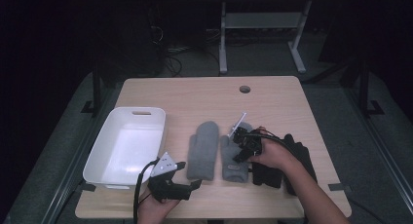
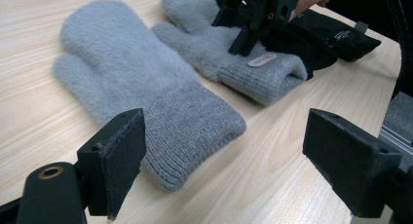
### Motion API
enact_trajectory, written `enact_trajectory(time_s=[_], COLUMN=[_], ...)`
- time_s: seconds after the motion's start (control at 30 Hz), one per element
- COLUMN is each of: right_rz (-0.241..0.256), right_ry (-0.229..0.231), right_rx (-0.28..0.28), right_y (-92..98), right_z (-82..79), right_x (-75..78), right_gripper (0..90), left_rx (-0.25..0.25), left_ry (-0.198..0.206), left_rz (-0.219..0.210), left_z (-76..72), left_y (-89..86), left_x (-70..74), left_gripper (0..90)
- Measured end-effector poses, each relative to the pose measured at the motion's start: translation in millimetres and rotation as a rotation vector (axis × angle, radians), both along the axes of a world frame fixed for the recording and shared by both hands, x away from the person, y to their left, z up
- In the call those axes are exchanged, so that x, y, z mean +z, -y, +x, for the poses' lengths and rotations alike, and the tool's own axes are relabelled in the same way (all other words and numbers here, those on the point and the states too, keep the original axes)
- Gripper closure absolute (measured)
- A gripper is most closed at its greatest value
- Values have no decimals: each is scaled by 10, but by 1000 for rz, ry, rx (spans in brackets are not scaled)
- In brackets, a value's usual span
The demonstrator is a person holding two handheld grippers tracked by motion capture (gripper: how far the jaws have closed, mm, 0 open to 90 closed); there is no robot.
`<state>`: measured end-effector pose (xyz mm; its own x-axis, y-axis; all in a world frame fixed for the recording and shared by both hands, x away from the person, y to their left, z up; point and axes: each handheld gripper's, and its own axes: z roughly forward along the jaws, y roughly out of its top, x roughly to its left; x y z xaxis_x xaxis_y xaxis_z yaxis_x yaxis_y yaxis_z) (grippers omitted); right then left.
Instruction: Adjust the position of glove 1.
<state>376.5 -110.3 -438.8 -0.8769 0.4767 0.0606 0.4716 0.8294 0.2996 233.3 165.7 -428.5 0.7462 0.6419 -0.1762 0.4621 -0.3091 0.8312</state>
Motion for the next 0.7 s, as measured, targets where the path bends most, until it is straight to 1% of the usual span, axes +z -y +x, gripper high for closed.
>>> enact_trajectory(time_s=[0.03,0.1,0.13,0.2,0.23,0.27,0.3,0.4,0.47,0.53,0.57,0.67,0.7], right_rz=[-4,-15,-24,-28,-28,-22,-22,6,14,22,30,30,33], right_ry=[0,-7,-6,-10,-10,-21,-21,-32,-38,-34,-36,-35,-33], right_rx=[3,0,-6,-21,-21,-39,-39,-75,-86,-94,-106,-112,-123], right_y=[-2,-18,-35,-47,-47,-41,-41,-10,-1,10,17,24,29], right_z=[-6,-22,-34,-42,-42,-39,-39,-34,-34,-39,-52,-66,-77], right_x=[5,17,25,33,33,42,42,59,64,85,107,125,141], right_gripper=[532,587,640,685,685,713,713,766,778,806,817,827,832], left_rx=[0,0,3,3,3,3,4,5,5,8,14,12,11], left_ry=[1,3,4,6,6,5,5,6,5,6,5,5,6], left_rz=[-1,0,-5,-2,-2,-2,-4,-7,-6,-8,-16,-18,-17], left_z=[-2,-3,-6,-8,-8,-8,-7,-1,1,2,-1,-6,-6], left_y=[0,1,2,1,1,-1,-4,-25,-28,-29,-28,-32,-34], left_x=[0,5,10,9,9,8,8,13,14,17,22,24,25], left_gripper=[157,157,157,157,157,157,157,157,158,158,157,157,157])
